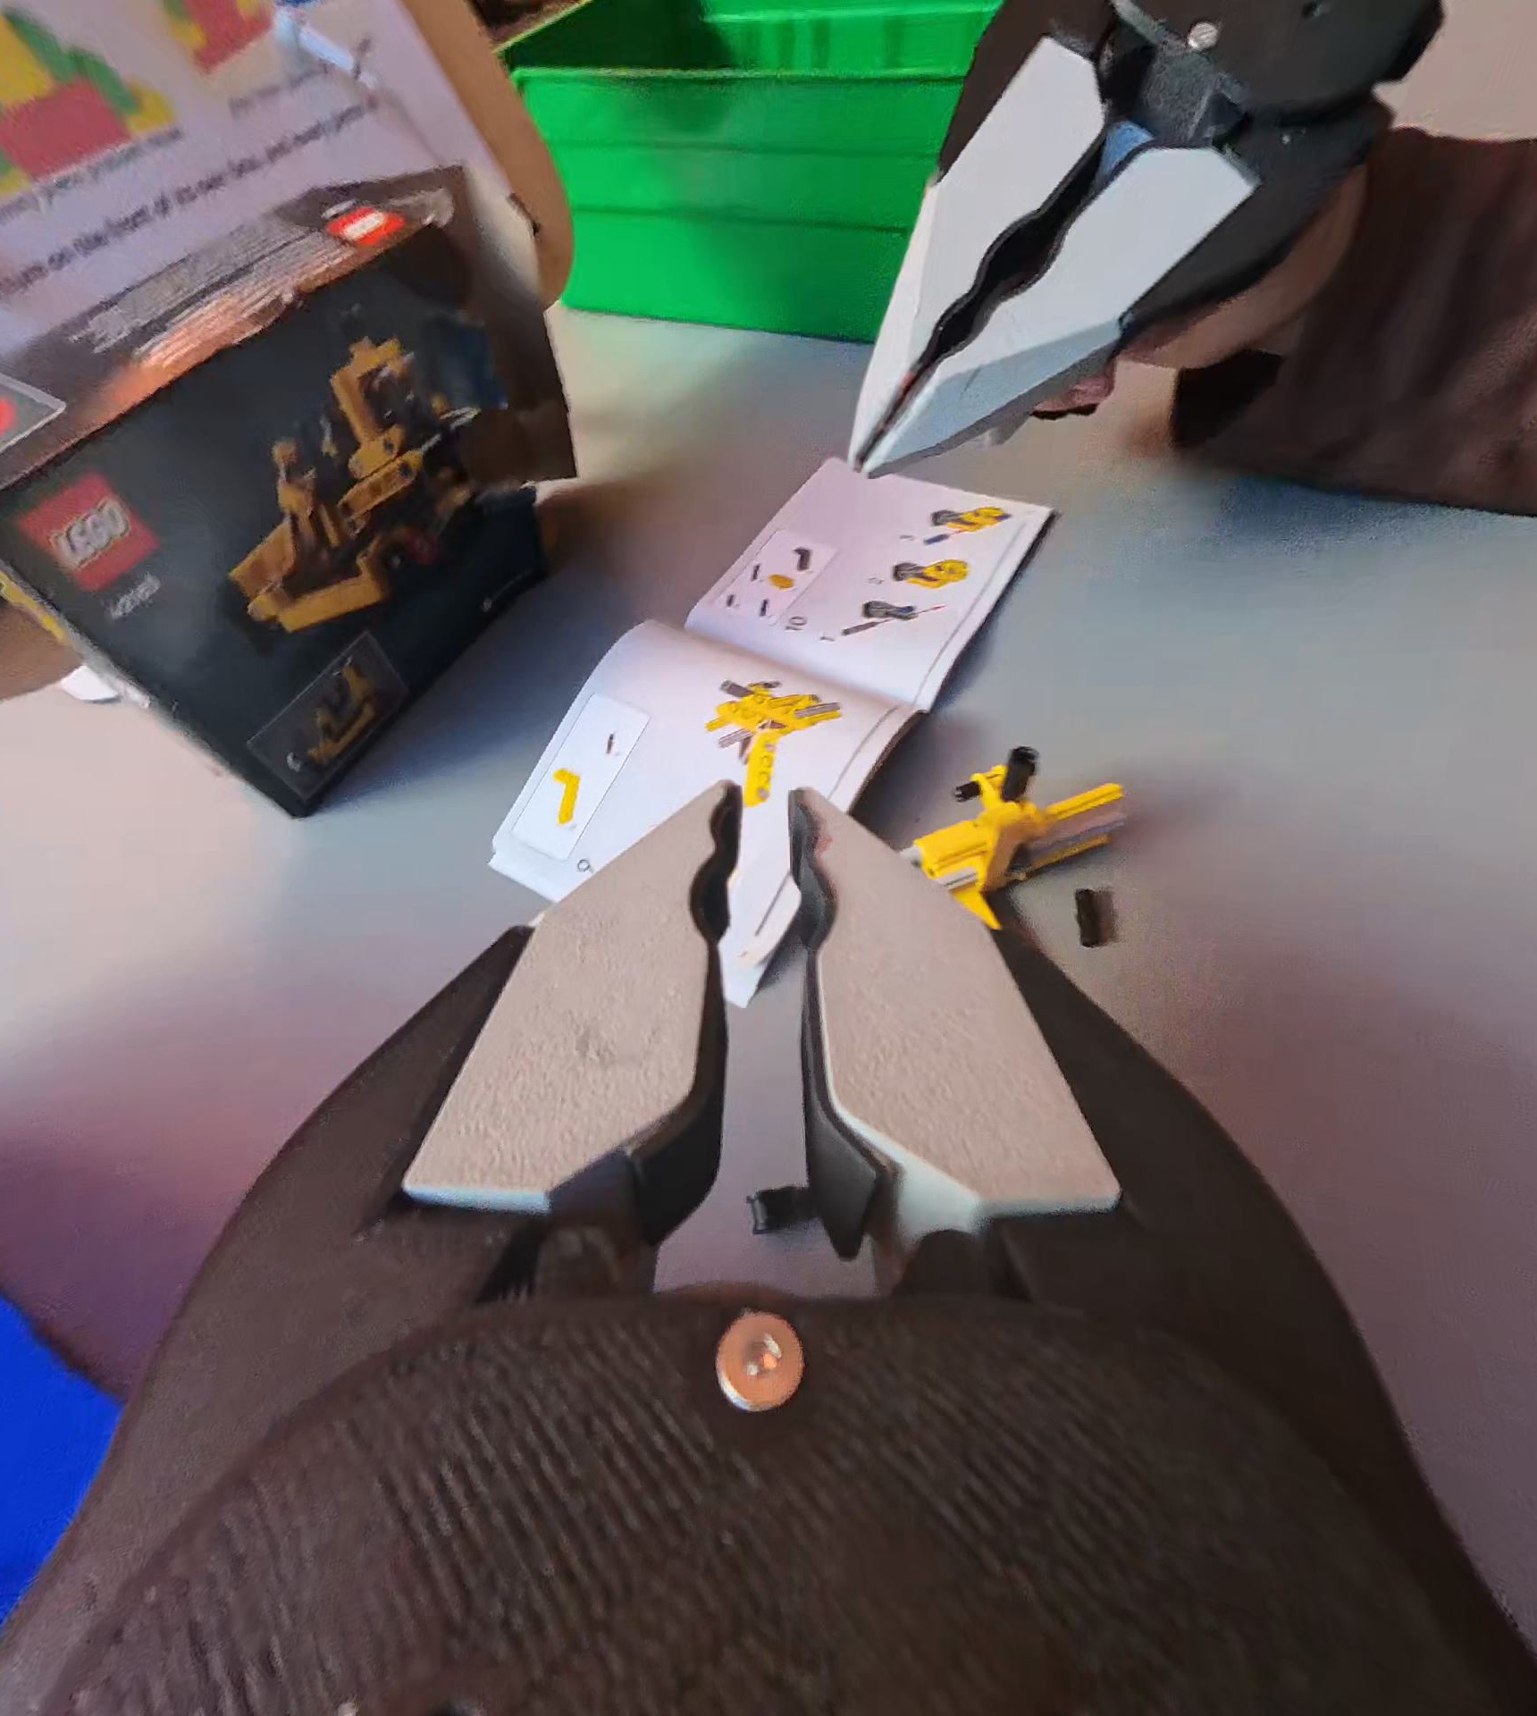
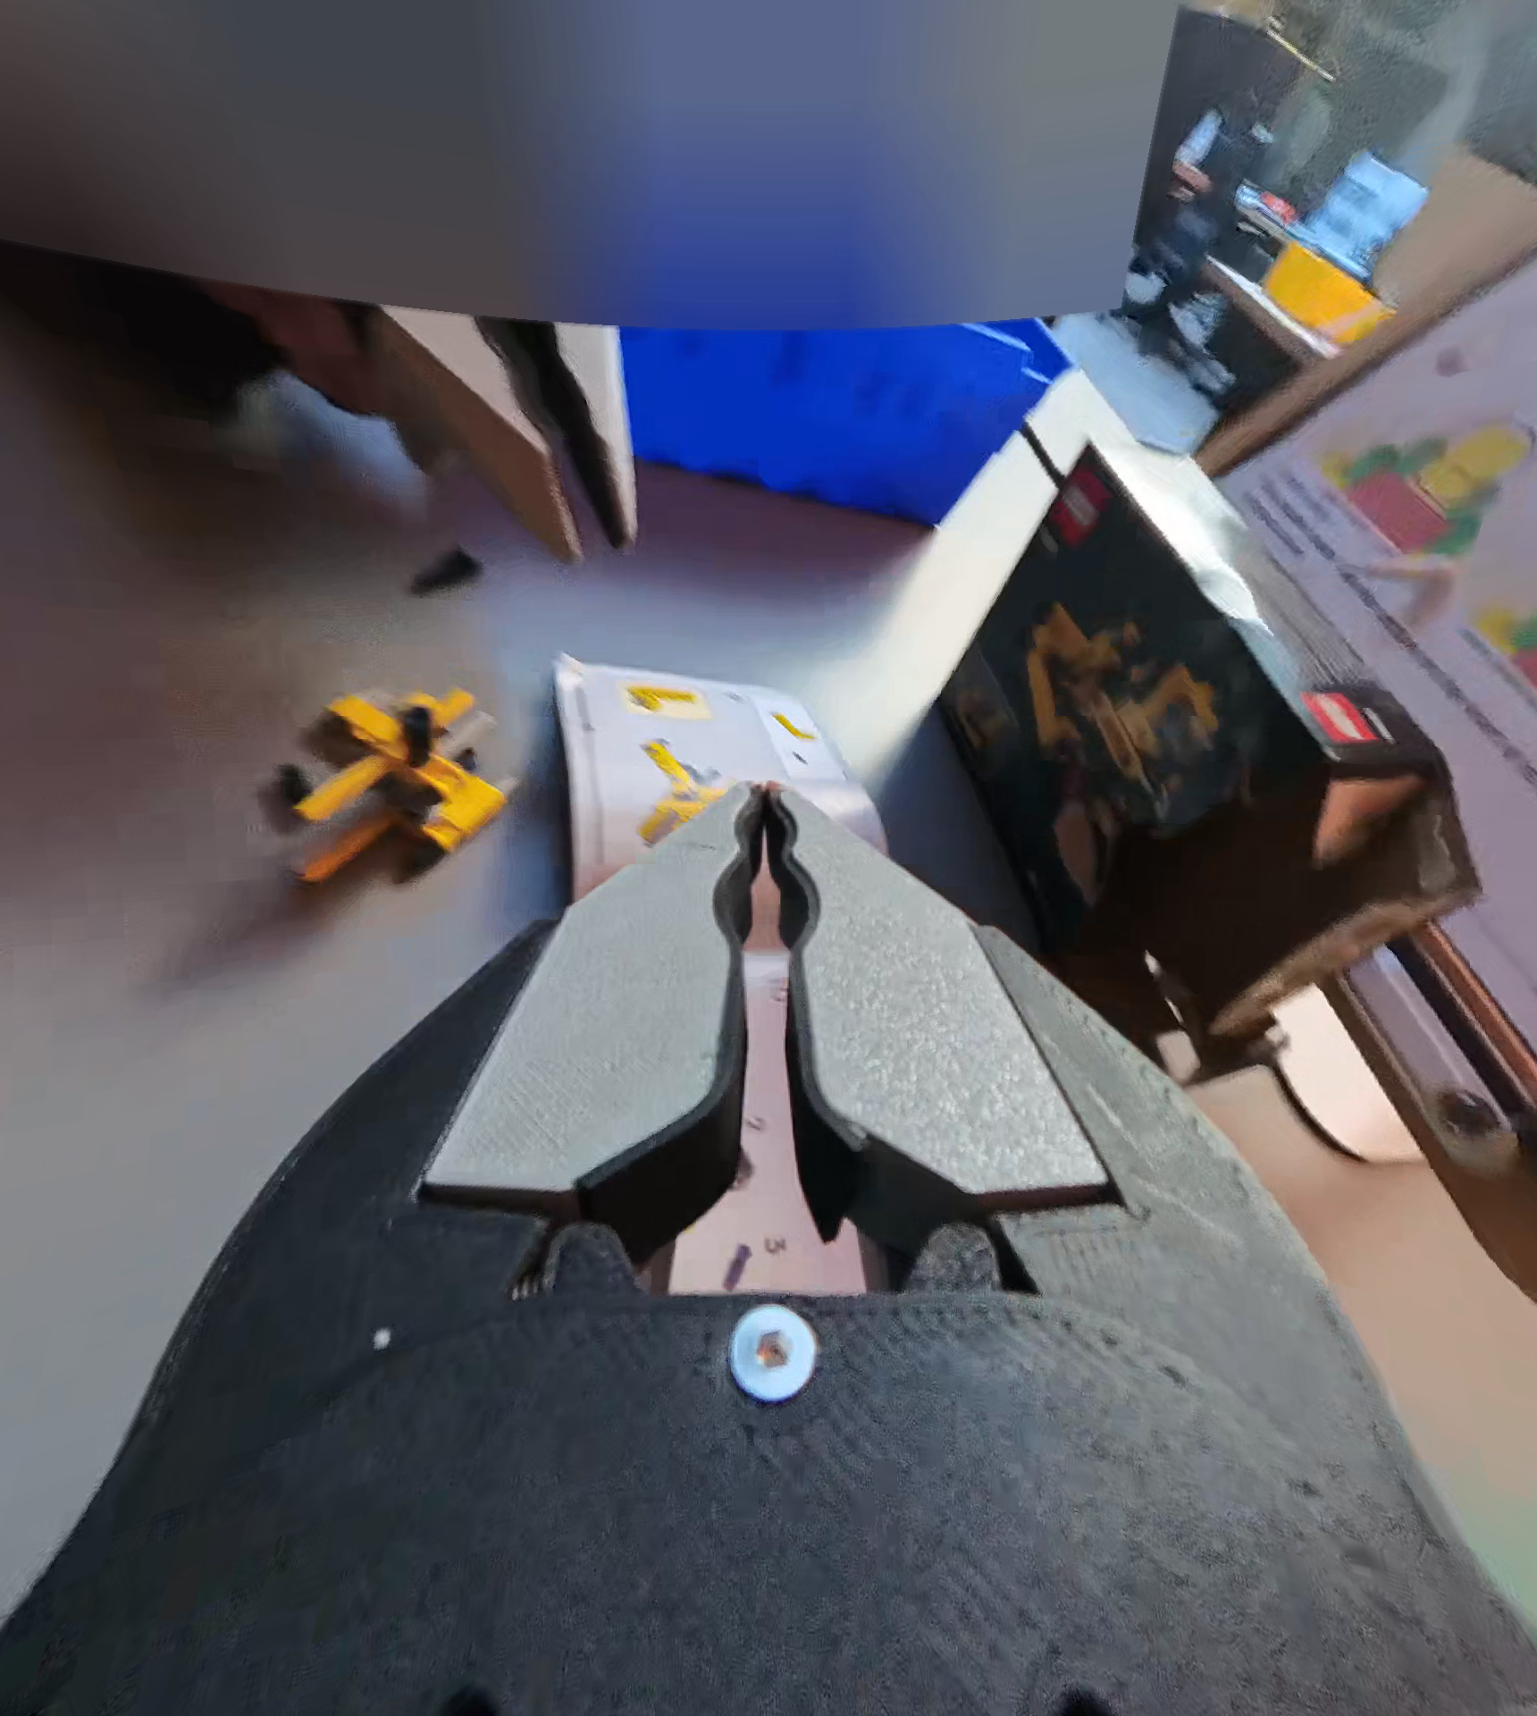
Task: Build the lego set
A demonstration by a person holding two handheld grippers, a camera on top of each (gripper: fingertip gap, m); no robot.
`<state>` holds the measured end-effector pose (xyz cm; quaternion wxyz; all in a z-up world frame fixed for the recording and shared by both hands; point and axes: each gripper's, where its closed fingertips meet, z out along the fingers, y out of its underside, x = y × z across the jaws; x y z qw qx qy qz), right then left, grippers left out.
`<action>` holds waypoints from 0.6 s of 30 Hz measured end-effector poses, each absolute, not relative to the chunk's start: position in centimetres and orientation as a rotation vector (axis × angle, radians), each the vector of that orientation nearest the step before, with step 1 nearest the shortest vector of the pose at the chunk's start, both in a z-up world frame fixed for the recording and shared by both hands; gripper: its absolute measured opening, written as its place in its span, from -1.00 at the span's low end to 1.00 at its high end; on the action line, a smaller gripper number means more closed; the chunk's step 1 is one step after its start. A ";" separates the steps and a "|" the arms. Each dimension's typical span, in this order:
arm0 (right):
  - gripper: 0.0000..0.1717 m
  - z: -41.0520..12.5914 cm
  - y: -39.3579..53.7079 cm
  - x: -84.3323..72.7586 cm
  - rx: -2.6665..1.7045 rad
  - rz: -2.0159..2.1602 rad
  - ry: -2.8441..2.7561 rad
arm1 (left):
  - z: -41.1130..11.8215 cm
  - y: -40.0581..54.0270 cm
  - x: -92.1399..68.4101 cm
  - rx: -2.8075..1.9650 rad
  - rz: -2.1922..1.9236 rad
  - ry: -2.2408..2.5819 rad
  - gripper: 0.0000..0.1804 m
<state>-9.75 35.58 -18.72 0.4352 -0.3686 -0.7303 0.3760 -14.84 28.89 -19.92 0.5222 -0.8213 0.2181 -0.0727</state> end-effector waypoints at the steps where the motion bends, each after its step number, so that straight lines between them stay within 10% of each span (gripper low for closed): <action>1: -1.00 -18.3 34.4 -9.2 -0.891 1.004 -1.856 | -20.0 28.6 -14.4 -1.968 -0.186 0.556 -0.96; 18: -1.00 -25.6 25.5 -5.0 -0.859 1.231 -2.486 | -25.0 25.7 -10.7 -2.153 -0.370 0.847 -0.95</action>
